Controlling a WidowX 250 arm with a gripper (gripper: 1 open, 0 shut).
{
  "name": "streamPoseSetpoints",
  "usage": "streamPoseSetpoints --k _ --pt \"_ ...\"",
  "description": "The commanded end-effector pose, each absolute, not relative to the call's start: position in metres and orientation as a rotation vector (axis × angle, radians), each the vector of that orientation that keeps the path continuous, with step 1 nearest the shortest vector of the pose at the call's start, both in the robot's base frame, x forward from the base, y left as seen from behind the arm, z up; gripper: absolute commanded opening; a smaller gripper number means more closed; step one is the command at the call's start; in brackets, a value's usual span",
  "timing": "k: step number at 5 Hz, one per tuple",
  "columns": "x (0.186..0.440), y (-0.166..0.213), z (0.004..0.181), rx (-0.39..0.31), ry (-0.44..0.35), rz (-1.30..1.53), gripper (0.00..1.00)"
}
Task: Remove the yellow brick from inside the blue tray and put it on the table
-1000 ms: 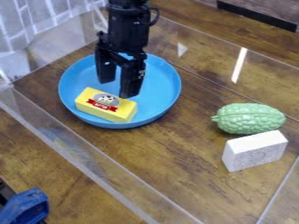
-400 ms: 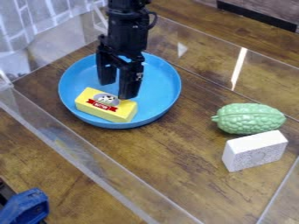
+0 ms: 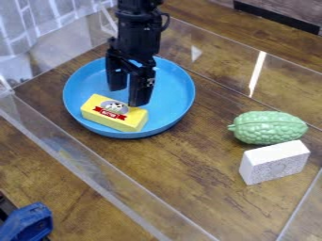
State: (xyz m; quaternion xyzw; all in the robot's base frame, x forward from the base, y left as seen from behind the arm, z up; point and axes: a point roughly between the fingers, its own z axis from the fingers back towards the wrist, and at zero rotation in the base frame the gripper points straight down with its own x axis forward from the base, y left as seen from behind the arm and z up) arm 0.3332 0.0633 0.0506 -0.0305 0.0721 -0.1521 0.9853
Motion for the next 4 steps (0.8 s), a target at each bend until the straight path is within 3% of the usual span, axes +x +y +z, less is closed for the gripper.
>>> streamPoseSetpoints --k 1,4 --pt "0.340 0.075 0.062 -0.044 0.097 -0.290 1.00" --pt "0.348 0.073 0.042 -0.031 0.095 -0.335 1.00"
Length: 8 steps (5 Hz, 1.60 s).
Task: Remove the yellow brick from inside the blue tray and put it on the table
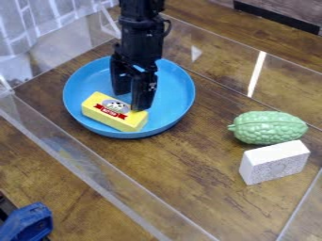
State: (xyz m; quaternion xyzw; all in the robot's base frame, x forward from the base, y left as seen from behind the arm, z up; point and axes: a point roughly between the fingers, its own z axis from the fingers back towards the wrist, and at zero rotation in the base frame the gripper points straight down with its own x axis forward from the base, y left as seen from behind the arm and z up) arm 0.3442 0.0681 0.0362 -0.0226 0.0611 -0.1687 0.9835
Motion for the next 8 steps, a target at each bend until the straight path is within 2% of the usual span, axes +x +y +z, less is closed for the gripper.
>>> streamPoseSetpoints --k 1,8 --pt "0.351 0.072 0.037 -0.028 0.093 -0.347 1.00" --pt "0.363 0.069 0.006 -0.001 0.095 -0.452 1.00"
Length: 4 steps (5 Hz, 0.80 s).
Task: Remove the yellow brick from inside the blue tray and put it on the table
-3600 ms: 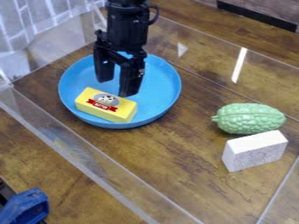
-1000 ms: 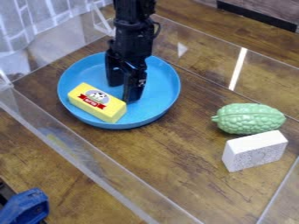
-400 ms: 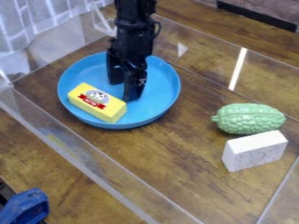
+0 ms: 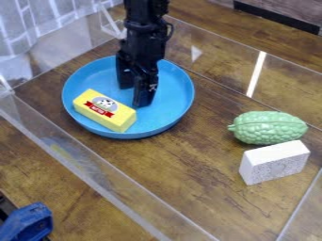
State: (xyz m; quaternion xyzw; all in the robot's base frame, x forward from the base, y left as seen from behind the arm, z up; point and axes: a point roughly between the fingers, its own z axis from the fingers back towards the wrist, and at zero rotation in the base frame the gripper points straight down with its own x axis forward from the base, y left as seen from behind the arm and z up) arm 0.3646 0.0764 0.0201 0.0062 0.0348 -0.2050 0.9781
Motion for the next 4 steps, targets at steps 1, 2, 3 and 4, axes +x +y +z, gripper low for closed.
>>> streamPoseSetpoints --k 1,2,3,4 --pt "0.3641 0.0692 0.0050 0.001 0.096 -0.469 1.00" --pt "0.3648 0.0691 0.0041 0.003 0.096 -0.486 1.00" --pt "0.3655 0.0689 0.0032 0.005 0.097 -0.506 1.00" --pt "0.3661 0.0687 0.0031 0.007 0.098 -0.526 1.00"
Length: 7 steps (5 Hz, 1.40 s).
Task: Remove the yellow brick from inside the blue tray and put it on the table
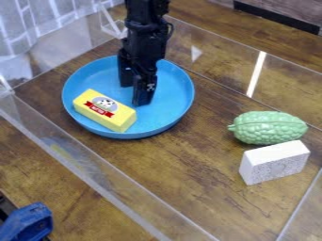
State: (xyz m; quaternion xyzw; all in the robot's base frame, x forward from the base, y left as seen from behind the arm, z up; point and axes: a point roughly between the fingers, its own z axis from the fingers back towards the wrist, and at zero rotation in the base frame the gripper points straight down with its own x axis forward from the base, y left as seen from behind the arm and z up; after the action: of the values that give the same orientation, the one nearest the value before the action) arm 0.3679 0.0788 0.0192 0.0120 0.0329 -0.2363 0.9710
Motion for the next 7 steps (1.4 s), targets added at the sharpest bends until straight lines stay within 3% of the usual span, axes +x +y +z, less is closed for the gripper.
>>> streamPoseSetpoints --k 1,7 --pt "0.367 0.069 0.003 0.008 0.099 -0.544 1.00" --pt "0.367 0.080 0.002 0.015 0.109 -0.667 1.00"
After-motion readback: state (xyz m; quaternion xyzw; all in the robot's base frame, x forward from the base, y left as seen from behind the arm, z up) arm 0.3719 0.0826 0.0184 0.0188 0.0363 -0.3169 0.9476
